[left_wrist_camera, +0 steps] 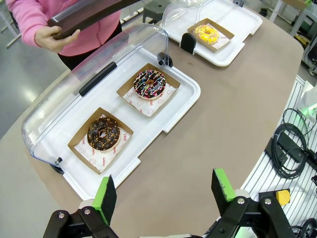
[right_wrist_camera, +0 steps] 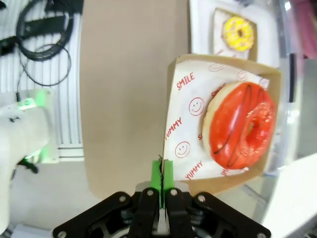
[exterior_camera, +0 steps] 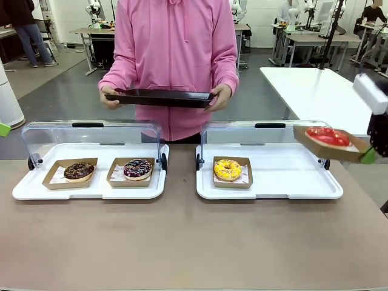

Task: Provide the desired donut to the person.
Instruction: Pick up and lift the Paper togo box containing the Donut pointed at by the person, then place the picked Paper togo box onto the Handle tray extended by the person.

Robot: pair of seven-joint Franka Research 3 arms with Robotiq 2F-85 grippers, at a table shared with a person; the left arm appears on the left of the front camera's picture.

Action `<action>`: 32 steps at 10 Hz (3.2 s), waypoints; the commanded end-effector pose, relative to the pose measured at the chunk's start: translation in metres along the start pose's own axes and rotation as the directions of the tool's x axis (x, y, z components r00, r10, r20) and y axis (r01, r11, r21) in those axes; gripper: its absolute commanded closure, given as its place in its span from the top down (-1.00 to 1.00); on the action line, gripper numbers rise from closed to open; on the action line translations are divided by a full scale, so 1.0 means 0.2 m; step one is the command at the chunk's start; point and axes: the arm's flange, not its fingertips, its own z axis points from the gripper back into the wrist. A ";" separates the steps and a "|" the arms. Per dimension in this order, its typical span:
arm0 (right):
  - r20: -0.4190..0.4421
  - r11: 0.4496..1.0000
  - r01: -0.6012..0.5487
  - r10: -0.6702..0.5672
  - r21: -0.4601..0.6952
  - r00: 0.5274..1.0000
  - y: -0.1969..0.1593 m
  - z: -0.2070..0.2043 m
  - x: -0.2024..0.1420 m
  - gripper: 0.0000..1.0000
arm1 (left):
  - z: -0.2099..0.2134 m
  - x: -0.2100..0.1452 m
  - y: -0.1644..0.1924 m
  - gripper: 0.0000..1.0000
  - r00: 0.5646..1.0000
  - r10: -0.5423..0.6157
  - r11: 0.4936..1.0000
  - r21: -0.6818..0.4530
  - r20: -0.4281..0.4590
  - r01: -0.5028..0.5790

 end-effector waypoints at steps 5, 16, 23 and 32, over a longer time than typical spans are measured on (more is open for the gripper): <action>0.023 0.999 -0.008 0.009 -0.040 1.000 -0.02 0.05 0.05 -1.00 | 0.00 0.00 0.00 1.00 1.000 -0.002 1.000 -0.001 0.007 0.002; 0.023 0.999 -0.008 0.009 -0.040 1.000 -0.02 0.05 0.05 -1.00 | 0.00 0.00 0.00 1.00 1.000 -0.002 1.000 -0.001 0.007 0.002; 0.023 0.999 -0.008 0.009 -0.040 1.000 -0.02 0.05 0.05 -1.00 | 0.00 0.00 0.00 1.00 1.000 -0.002 1.000 -0.001 0.007 0.002; 0.023 0.999 -0.008 0.009 -0.040 1.000 -0.02 0.05 0.05 -1.00 | 0.00 0.00 0.00 1.00 1.000 -0.002 1.000 -0.001 0.007 0.002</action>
